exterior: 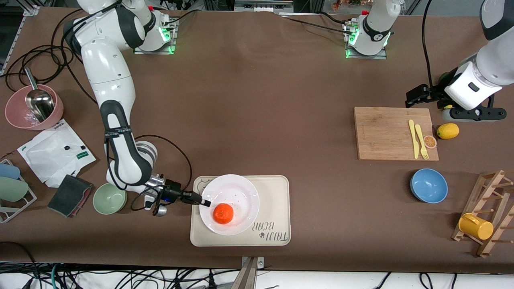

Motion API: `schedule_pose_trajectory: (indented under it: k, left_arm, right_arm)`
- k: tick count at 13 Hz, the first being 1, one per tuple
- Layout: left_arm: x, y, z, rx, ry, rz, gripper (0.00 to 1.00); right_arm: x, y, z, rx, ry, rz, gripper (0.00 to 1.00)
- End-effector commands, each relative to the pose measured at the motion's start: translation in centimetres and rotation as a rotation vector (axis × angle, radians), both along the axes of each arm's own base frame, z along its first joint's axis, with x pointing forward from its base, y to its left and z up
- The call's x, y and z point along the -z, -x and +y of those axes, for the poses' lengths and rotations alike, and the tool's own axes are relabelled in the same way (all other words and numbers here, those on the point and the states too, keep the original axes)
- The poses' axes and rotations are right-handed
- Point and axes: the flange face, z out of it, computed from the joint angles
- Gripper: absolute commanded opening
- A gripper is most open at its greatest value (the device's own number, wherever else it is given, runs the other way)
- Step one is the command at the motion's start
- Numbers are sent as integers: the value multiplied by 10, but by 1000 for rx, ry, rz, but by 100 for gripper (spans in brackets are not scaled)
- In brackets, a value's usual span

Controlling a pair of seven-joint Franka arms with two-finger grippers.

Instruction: Place orange and plate with both arms

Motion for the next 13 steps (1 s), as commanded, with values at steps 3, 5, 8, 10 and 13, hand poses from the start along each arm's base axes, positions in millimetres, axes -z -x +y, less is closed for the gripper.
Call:
schedule_pose_trajectory:
  k: [3,5,8,10,13]
  left_arm:
    - [-5,-2,0,16,-12,-4,100]
    - [-2,-3,0,16,-12,2,100]
    - [-2,-5,0,13,-12,-10,100]
    - [0,-6,0,13,-12,-6,100]
    - [1,-8,0,13,-11,-15,100]
  right_arm:
    - [12,-1,5,4,-19,1,0]
    - [18,1,6,2,-18,9,0]
    - [17,1,5,3,-17,7,0]
    - [16,0,6,6,-20,11,76]
    - [11,-2,7,1,-19,-2,100]
